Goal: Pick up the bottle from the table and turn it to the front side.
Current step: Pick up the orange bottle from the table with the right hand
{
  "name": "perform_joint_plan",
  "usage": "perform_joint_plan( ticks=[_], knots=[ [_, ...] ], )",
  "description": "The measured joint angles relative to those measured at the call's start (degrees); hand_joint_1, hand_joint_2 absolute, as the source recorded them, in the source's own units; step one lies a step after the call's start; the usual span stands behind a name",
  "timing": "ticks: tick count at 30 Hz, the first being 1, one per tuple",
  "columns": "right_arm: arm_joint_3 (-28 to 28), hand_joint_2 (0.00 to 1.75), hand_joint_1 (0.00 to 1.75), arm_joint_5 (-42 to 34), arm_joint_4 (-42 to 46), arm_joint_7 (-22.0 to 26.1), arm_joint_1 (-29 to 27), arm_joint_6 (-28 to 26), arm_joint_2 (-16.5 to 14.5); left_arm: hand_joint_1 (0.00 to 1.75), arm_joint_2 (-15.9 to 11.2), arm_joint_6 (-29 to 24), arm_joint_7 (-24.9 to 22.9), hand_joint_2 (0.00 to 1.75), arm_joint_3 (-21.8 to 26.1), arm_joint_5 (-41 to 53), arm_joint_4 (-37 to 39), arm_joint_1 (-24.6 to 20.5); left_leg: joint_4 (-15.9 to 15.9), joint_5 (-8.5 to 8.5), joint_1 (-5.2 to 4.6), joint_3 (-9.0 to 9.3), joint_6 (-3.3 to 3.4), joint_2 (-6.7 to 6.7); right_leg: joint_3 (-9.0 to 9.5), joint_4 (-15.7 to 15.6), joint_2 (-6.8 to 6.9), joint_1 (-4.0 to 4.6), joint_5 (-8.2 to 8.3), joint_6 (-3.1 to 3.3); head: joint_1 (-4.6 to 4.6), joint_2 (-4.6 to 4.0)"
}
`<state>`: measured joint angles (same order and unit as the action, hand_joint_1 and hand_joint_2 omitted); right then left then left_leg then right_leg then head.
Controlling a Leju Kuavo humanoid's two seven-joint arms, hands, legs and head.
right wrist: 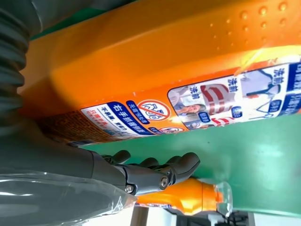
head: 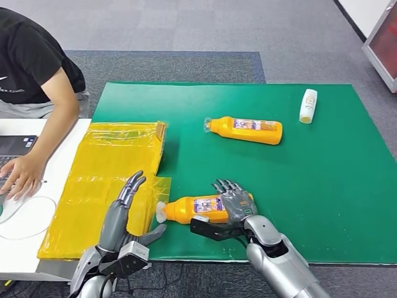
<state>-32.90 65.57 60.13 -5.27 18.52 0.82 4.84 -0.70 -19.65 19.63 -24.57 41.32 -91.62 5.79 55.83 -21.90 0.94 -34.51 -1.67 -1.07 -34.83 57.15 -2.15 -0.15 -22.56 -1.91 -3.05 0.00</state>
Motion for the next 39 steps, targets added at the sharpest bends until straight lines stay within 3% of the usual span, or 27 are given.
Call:
perform_joint_plan(
  ticks=[1,5,18,27,30,33,39],
  knots=[
    [-0.06,1.75,0.00,-0.16,-0.45,-0.08,0.48,0.71,-0.11,0.00,0.01,-0.10,0.00,1.75,0.00,-0.17,0.01,-0.06,0.00,-0.01,0.00,0.05,0.01,0.00,0.03,-0.01,0.00,0.00,0.00,0.01,0.00,0.00],
    [-0.50,1.75,1.71,-1.63,-2.42,0.09,2.20,3.31,-0.33,0.00,-0.02,-0.67,0.16,1.75,0.00,-1.03,0.15,-0.39,-0.01,-0.19,0.00,0.24,-0.03,0.00,0.06,-0.02,0.00,0.02,-0.22,0.20,0.01,0.00],
    [-3.00,1.75,1.75,-5.27,-8.23,2.10,6.50,4.38,-0.36,0.00,-0.27,-2.44,1.11,1.75,0.00,-2.68,1.24,-1.16,-0.01,-0.31,0.00,0.83,0.04,0.01,0.50,-0.08,0.00,0.03,-0.27,0.21,0.01,0.00],
    [3.51,1.75,1.75,-26.59,-6.28,13.77,2.02,-1.37,-1.65,0.00,-0.27,-3.85,3.65,1.75,0.01,-5.65,1.74,-1.56,-0.01,-0.36,0.04,1.24,0.03,0.04,1.19,-0.12,-0.10,0.08,-0.19,0.09,0.00,0.00],
    [7.42,1.75,1.75,-38.58,-2.37,19.50,-2.67,-0.51,-3.42,0.00,-0.11,-3.22,6.34,1.75,0.22,-11.55,1.55,-1.15,-0.01,-0.27,0.06,1.07,-0.08,0.03,1.10,-0.09,-0.08,0.10,-0.23,0.05,-0.01,0.00],
    [11.00,1.75,1.75,-48.29,1.85,21.70,-7.92,0.00,-5.35,0.00,0.68,-0.21,8.47,1.75,0.96,-21.76,0.86,-0.49,-0.01,-0.26,0.07,0.67,-0.07,0.00,0.78,-0.05,-0.04,0.11,-0.28,0.04,-0.01,0.00],
    [13.60,1.75,1.75,-56.57,6.74,22.47,-13.70,-0.16,-6.96,0.00,3.00,7.60,6.90,1.75,2.80,-41.40,-0.25,0.19,-0.01,-0.15,0.03,-0.14,-0.03,-0.05,0.06,-0.04,0.05,0.05,-0.21,-0.07,0.01,0.00]
  ],
)
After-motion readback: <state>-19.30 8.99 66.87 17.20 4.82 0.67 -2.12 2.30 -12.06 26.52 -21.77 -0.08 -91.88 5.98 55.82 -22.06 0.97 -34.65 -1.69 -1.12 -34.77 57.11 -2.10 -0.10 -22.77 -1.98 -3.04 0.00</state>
